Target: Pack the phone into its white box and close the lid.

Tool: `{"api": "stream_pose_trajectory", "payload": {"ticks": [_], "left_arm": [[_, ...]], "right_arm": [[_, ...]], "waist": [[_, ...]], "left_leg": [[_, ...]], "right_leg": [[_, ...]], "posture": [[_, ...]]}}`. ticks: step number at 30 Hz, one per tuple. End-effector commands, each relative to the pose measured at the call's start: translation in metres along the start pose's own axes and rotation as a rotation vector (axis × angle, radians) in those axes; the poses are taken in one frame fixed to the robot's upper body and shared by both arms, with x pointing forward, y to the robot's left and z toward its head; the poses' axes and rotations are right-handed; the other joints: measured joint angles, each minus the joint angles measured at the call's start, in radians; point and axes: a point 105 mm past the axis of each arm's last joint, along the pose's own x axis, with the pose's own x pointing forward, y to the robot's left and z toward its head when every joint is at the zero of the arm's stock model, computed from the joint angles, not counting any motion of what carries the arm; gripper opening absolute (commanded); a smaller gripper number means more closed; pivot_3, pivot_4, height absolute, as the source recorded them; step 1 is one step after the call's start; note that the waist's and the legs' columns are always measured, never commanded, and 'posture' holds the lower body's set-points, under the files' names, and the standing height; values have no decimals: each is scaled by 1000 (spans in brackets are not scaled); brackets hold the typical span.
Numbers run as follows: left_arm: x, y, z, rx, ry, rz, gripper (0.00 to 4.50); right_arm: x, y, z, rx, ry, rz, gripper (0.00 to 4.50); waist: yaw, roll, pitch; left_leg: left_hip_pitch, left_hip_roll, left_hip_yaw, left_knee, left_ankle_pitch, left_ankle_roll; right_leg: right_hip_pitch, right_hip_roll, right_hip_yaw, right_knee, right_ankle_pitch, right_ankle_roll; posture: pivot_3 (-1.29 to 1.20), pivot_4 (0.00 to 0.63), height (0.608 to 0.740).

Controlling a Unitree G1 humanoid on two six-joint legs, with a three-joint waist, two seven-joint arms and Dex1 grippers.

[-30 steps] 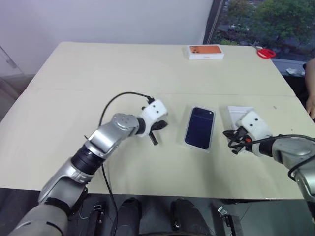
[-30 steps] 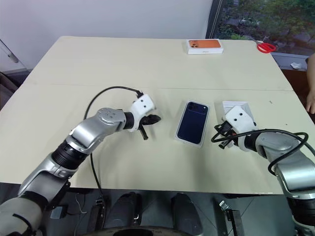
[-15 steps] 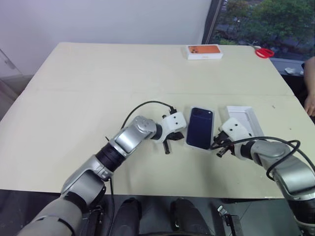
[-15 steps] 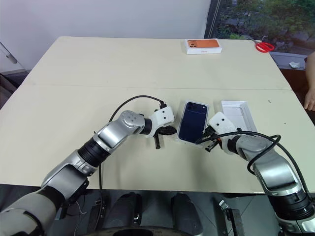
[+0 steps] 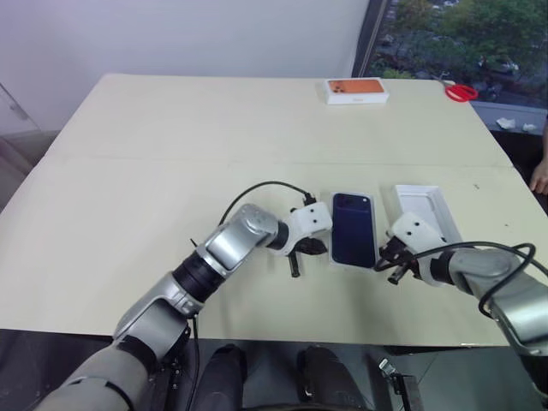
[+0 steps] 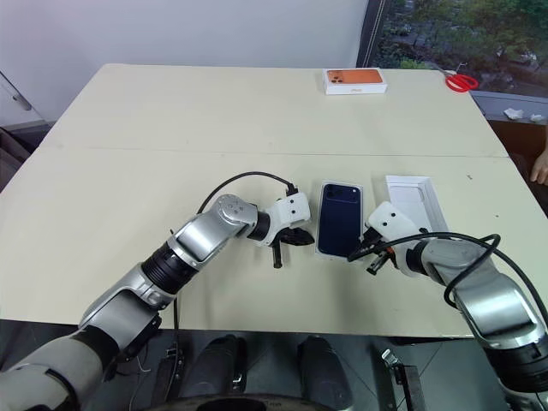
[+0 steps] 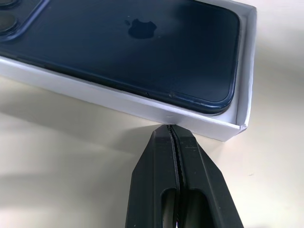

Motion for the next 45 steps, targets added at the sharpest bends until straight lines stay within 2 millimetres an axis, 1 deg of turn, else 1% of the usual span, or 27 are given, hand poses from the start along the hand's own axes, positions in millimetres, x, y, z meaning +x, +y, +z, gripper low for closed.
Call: {"api": "stream_pose_trajectory", "payload": {"ticks": [1, 5, 8, 13, 20, 25, 30, 35, 36, 37, 38, 39, 40, 41, 42, 43, 44, 45], "left_arm": [[6, -25, 19, 54, -48, -106, 42], [6, -30, 19, 36, -43, -129, 42], [6, -33, 19, 38, -34, -141, 42], [6, -33, 20, 34, -32, -144, 42], [6, -31, 20, 35, -29, -138, 42], [-12, -14, 17, -4, -52, -78, 42], [-21, -9, 15, -17, -61, -50, 42], [-22, -8, 15, -19, -62, -47, 42], [-40, 1, 14, -11, -111, 2, 42], [-59, 7, 13, 16, -155, 49, 0], [-73, 10, 11, 39, -182, 82, 0], [-80, 12, 11, 56, -197, 100, 0], [-87, 11, 10, 82, -220, 114, 0], [-91, 11, 9, 99, -235, 124, 0], [-96, 11, 7, 100, -255, 132, 0], [-100, 11, 6, 99, -268, 137, 0], [-106, 13, 2, 106, -283, 157, 0], [-110, 14, -1, 115, -293, 171, 0]], "right_arm": [[-10, 12, 16, -69, -72, 62, 0], [-15, 15, 12, -84, -61, 87, 0], [-17, 13, 10, -84, -52, 82, 0], [-18, 12, 8, -85, -50, 79, 0], [-20, 5, 6, -85, -41, 55, 0], [-30, -9, -1, -93, -4, 2, 0], [-35, -14, -3, -95, 4, -8, 0], [-35, -14, -4, -96, 3, -8, 0], [-40, -25, 7, -52, -38, -46, 0], [-43, -35, 16, 0, -76, -83, 536], [-45, -42, 23, 37, -102, -104, 811], [-46, -45, 27, 61, -115, -114, 1266], [-43, -52, 27, 105, -104, -156, 1685], [-42, -57, 27, 137, -93, -185, 2235], [-40, -63, 27, 175, -83, -213, 2650], [-39, -66, 28, 200, -76, -230, 3177], [-39, -66, 31, 210, -76, -224, 3602], [-38, -66, 33, 217, -75, -219, 3602]], "waist": [[-1, 0, 0], [0, 0, 0], [0, 0, 0], [0, 0, 0], [0, 0, 0], [0, 0, 0], [-1, 0, 0], [1, 0, 0], [0, 0, 0], [-4, 1, 1], [-19, 1, 1], [-23, 3, 1], [-24, 3, 1], [-23, 4, 0], [-20, 4, 0], [-13, 4, 0], [-5, 5, 0], [1, 5, 0]], "left_leg": [[0, 0, 0, 0, 0, 0], [0, 0, 0, 0, 0, 0], [0, 0, 0, 0, 0, 0], [0, 0, 0, 0, 0, 0], [0, 0, 0, 0, 0, 0], [0, 0, 0, 0, 0, 0], [1, 0, 0, 0, 0, 0], [1, 0, 0, 0, 0, 0], [1, 0, 0, 0, 0, 0], [1, 0, 0, 1, 0, 0], [1, 1, 1, 0, 0, 0], [3, 4, 1, 0, 0, 0], [3, 4, 1, -1, 0, 0], [3, 3, 1, -1, 0, 0], [3, 4, 0, -1, 0, 0], [3, 4, 0, -1, 0, 0], [3, 3, 0, -1, 0, 0], [2, 3, 0, -1, 0, 0]], "right_leg": [[0, 0, 0, 0, 0, 0], [0, 0, 0, 0, 0, 0], [0, 0, 0, 0, 0, 0], [0, 0, 0, 0, 0, 0], [0, 0, 0, 0, 0, 0], [0, 0, 0, 0, 0, 0], [0, 0, 0, 1, 0, 0], [1, 0, 0, 0, 0, 0], [1, 0, 0, 0, 0, 0], [1, 0, 0, 0, 0, 0], [0, 0, 1, 1, 0, 0], [-1, 2, 5, 2, 0, 0], [-1, 3, 5, 3, 0, -1], [-1, 3, 3, 3, 0, -1], [0, 4, 1, 3, 0, -1], [0, 3, 1, 3, 0, -1], [0, 3, 1, 3, 0, -1], [0, 2, 2, 2, 0, -1]], "posture": [[0, 150, 726], [0, 150, 726], [0, 150, 726], [0, 150, 726], [0, 150, 726], [0, 150, 726], [0, 150, 726], [0, 150, 726], [0, 150, 726], [0, 150, 726], [0, 150, 726], [0, 150, 726], [0, 150, 726], [0, 150, 726], [0, 150, 726], [0, 150, 726], [0, 150, 726], [0, 150, 726]]}}
